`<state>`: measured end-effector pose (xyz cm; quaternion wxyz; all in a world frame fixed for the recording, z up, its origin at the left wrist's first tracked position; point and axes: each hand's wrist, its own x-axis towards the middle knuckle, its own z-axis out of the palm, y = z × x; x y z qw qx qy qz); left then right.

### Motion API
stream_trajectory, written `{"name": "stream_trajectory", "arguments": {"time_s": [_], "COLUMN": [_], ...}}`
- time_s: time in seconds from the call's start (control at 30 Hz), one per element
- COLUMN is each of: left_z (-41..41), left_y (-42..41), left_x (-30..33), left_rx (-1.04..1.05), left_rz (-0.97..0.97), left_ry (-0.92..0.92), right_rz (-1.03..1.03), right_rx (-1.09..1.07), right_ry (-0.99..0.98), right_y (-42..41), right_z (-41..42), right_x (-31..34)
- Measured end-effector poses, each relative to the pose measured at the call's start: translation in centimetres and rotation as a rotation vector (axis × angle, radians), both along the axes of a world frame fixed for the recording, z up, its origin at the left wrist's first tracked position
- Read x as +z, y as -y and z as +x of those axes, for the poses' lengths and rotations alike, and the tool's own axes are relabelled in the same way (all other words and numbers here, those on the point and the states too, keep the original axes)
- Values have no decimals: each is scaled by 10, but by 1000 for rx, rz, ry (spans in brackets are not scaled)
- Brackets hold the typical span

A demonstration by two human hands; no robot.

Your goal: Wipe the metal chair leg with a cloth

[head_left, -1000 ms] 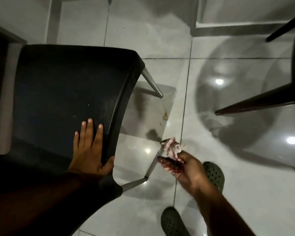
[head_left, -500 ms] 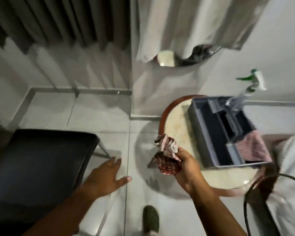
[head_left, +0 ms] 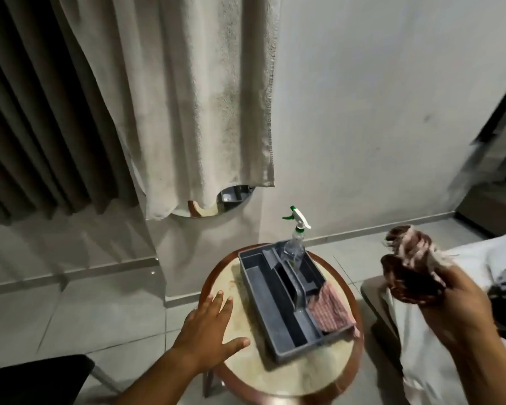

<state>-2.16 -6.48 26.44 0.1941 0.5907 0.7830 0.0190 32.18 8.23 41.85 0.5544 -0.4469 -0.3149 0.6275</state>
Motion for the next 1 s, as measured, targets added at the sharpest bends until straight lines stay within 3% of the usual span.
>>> {"name": "stream_trajectory", "arguments": {"time_s": [0.17,0.33,0.57,0.67,0.8,1.0], "left_z": [5,-1,-32,-35,-25,-12], "left_y": [-84,-111,-123,-128,-124,-116], "left_x": [-25,-81,-188,-231,-261,-261], "left_rx": [131,247,369,367,338,328], "left_rz": [-29,-117,-166,-179,-249,-318], "left_ry": [-109,-119,-141,-87,-10,57], "right_rz": [-92,-139,595,881,872,570], "right_rx": [347,763,1217,1259,1312,1362], "right_ry": [217,459,1221,1463,1520,1287], "right_y": [-59,-97,-122,-119,-116,-121], "right_z": [-80,-170,-256,-263,-259,-252], "right_x": [-71,-160,-310,-350,-367,-338]}}
